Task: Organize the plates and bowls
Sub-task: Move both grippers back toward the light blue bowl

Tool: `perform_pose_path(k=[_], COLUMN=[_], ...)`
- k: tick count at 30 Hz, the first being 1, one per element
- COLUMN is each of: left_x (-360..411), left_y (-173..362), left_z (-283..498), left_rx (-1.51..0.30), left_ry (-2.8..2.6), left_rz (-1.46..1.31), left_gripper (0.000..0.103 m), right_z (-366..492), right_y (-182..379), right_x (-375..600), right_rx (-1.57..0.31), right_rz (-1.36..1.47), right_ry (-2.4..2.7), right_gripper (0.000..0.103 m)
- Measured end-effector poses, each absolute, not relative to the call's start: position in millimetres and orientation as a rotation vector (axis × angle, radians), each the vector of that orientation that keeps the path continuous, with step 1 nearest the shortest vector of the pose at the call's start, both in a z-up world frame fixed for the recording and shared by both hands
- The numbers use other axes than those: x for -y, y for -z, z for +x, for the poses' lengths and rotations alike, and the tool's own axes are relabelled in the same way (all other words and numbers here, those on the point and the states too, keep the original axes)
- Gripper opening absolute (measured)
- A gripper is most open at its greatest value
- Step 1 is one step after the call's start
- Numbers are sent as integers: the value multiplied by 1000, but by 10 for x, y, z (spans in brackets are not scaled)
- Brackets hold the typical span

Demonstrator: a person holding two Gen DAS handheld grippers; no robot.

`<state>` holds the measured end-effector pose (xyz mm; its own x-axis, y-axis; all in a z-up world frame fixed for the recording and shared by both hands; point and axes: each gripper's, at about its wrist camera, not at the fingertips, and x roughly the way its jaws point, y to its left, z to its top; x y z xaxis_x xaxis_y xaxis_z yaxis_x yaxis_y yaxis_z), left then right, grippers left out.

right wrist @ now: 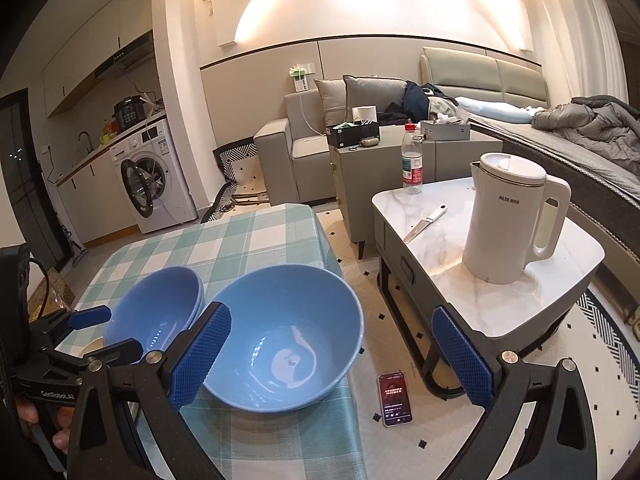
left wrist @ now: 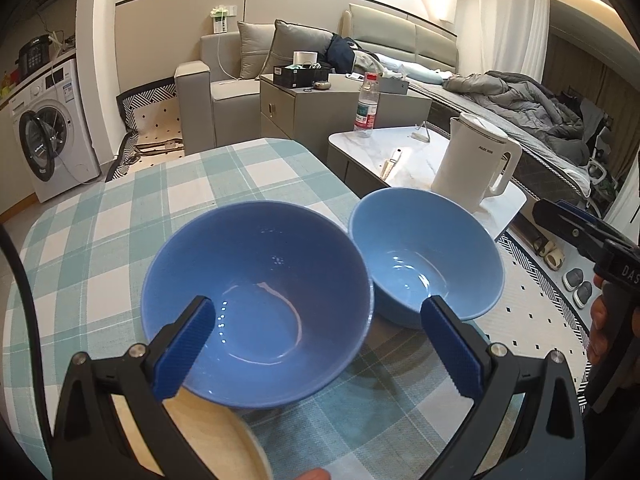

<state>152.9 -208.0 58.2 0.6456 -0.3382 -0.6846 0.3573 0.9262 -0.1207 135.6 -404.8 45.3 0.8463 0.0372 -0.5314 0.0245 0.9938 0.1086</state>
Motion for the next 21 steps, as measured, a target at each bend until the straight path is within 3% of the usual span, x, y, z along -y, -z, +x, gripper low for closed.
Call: perform_pose_path(k=[21], left_x=[2532], left_y=[-627], left_z=[1363], left_rx=[-803], left_ry=[541], left_rz=[20], left_gripper=[101], right_z=[1369], right_y=[-357], right_x=[4133], right_rx=[-599], right_rz=[110], right_ry=[46], right_gripper=[102])
